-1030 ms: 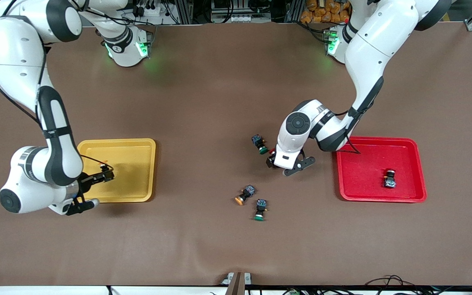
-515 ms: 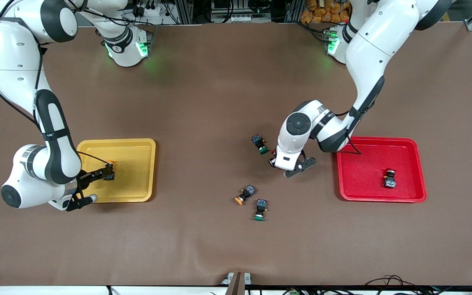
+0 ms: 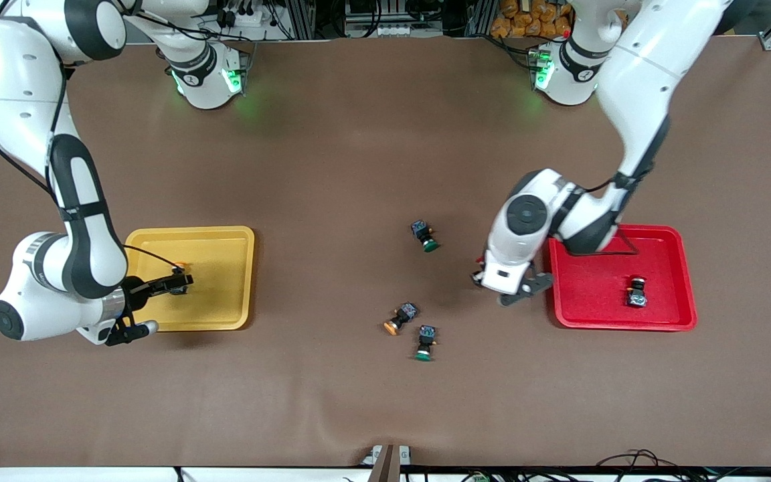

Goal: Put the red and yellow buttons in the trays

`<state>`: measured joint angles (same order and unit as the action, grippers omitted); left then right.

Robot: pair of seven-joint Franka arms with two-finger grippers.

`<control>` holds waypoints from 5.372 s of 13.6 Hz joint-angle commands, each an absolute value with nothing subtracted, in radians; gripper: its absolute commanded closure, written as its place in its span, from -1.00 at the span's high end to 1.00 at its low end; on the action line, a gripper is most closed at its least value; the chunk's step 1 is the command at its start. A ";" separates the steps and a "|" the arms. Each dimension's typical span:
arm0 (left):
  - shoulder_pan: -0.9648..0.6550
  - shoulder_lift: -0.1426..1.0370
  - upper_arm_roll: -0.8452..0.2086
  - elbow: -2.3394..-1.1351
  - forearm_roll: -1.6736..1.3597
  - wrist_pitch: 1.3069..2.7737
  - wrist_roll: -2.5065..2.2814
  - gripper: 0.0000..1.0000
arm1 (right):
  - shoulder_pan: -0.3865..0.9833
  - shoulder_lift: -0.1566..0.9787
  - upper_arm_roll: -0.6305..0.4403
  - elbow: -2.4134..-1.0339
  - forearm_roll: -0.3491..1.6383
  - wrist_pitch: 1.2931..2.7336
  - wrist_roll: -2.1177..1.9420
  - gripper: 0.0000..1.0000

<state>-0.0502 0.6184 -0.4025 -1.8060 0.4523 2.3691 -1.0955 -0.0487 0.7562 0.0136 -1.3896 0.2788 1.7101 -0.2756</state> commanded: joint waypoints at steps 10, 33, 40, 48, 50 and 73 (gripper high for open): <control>0.261 0.575 -0.416 -1.868 0.476 2.359 -0.505 -1.00 | 0.207 0.764 0.132 -1.169 0.322 1.810 0.621 1.00; 0.330 0.318 -0.417 -1.781 0.336 2.208 -0.336 1.00 | 0.537 1.153 0.101 -0.973 0.314 2.532 1.106 1.00; 0.159 0.089 -0.284 -1.781 0.148 1.929 -0.241 1.00 | 0.581 1.233 0.071 -0.904 0.313 2.553 1.141 0.20; -0.102 -0.152 0.027 -1.778 0.037 1.712 -0.052 1.00 | 0.542 1.146 0.044 -0.907 0.302 2.315 1.080 -1.00; -0.104 -0.181 0.063 -1.766 0.032 1.695 0.009 1.00 | 0.477 1.102 0.070 -0.907 0.308 2.205 1.056 -1.00; -0.094 -0.086 0.063 -1.575 0.002 1.664 0.011 1.00 | -0.089 0.865 0.167 -1.360 0.146 1.804 -0.193 -1.00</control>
<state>-0.0878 -0.1029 0.0670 -1.6057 -0.0084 1.6856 0.0047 -0.0603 0.9392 0.1462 -1.2057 0.1442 1.7304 -0.1614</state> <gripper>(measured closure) 0.000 0.652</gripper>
